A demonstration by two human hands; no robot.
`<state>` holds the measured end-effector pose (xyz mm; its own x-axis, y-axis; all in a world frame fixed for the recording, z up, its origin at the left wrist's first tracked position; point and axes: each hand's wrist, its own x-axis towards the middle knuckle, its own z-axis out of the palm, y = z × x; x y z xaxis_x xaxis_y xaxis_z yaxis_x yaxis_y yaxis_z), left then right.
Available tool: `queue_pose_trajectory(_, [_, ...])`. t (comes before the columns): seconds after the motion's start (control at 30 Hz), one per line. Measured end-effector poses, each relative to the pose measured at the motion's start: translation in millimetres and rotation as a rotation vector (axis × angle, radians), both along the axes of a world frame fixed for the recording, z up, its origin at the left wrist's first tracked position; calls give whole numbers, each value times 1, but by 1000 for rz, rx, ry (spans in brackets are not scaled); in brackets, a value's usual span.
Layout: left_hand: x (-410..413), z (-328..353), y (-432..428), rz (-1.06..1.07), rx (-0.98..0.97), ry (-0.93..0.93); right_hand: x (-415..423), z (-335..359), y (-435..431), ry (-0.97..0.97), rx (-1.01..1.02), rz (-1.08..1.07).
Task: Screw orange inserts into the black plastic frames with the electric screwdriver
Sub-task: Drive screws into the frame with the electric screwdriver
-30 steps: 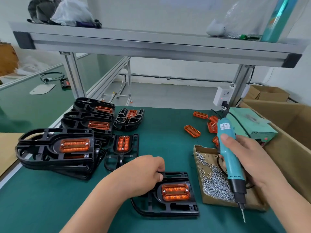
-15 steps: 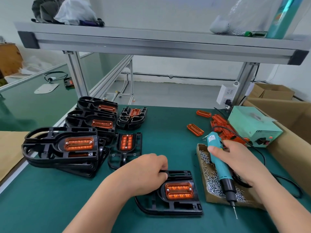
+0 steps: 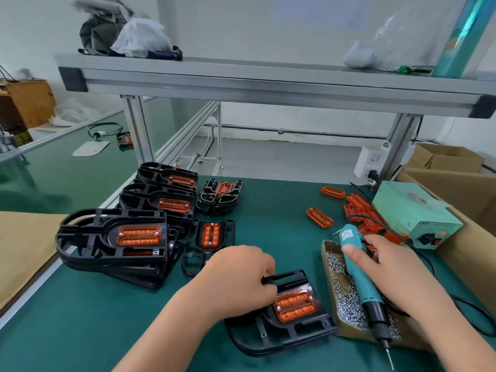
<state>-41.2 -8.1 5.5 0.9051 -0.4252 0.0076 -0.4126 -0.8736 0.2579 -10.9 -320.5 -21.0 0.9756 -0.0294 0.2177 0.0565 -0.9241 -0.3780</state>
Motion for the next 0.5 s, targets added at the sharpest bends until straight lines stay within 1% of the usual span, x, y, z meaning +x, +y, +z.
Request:
queue_pose_trajectory(0.13, [3, 7, 7, 133, -68, -63, -5, 5, -1, -50, -13, -22])
queue_pose_trajectory(0.33, [13, 11, 23, 508, -149, -233, -12, 7, -4, -128, 9, -92])
queue_pose_trajectory(0.43, [18, 11, 35, 667, -95, -292, -14, 6, -4, -147, 41, -88])
queue_pose_trajectory(0.5, [21, 9, 41, 711, -24, -286, -15, 7, -2, -151, 55, -73])
